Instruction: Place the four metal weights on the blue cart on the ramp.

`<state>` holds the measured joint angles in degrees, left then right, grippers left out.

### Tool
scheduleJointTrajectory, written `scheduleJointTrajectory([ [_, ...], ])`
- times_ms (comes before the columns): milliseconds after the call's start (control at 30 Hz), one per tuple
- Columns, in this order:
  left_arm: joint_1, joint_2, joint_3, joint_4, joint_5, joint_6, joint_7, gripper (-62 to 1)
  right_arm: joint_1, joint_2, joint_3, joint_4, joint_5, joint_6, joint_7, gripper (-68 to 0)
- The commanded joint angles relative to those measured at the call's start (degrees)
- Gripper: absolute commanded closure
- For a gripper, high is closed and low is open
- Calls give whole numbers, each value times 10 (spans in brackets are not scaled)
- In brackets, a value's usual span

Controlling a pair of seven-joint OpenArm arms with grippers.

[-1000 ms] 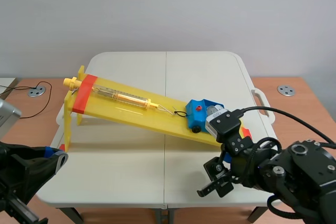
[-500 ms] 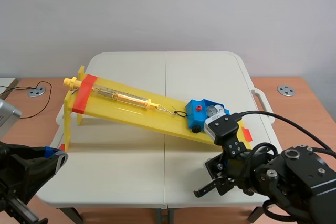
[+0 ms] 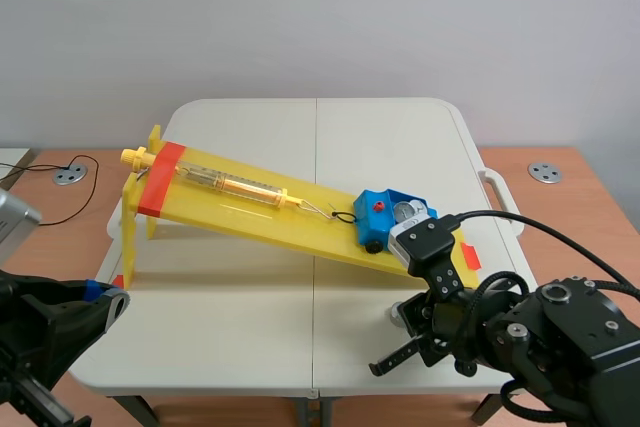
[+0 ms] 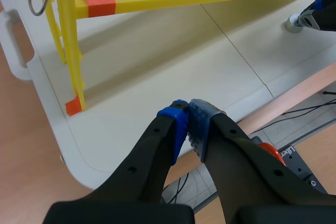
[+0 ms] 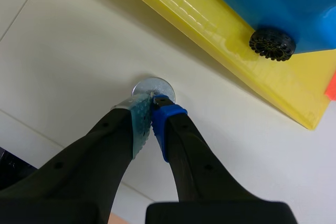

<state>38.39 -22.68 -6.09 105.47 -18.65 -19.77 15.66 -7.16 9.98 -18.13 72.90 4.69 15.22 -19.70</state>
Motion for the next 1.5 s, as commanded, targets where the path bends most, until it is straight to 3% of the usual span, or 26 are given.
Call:
scheduleJointTrajectory([
  [0, -5, 8, -10, 40, -28, -14, -53, -40, 52, 5, 6, 22, 2, -20, 37, -7],
  [167, -5, 8, -10, 40, -28, -14, -53, -40, 36, 33, 11, 76, 42, -19, 12, -7],
  [400, -5, 8, -10, 40, -28, -14, -53, -40, -37, 78, 66, 199, 87, -12, -24, -7],
  [733, -5, 8, -10, 40, -28, -14, -53, -40, -115, 115, 171, 347, 182, 42, -96, -7],
  [933, -5, 8, -10, 40, -28, -14, -53, -40, -129, 115, 236, 414, 235, 55, -139, -7],
  [1200, -5, 8, -10, 40, -28, -14, -53, -40, -93, 104, 254, 417, 245, 54, -125, -7],
  [1467, -5, 8, -10, 40, -28, -14, -53, -40, -7, 64, 212, 353, 256, 52, -125, -7],
])
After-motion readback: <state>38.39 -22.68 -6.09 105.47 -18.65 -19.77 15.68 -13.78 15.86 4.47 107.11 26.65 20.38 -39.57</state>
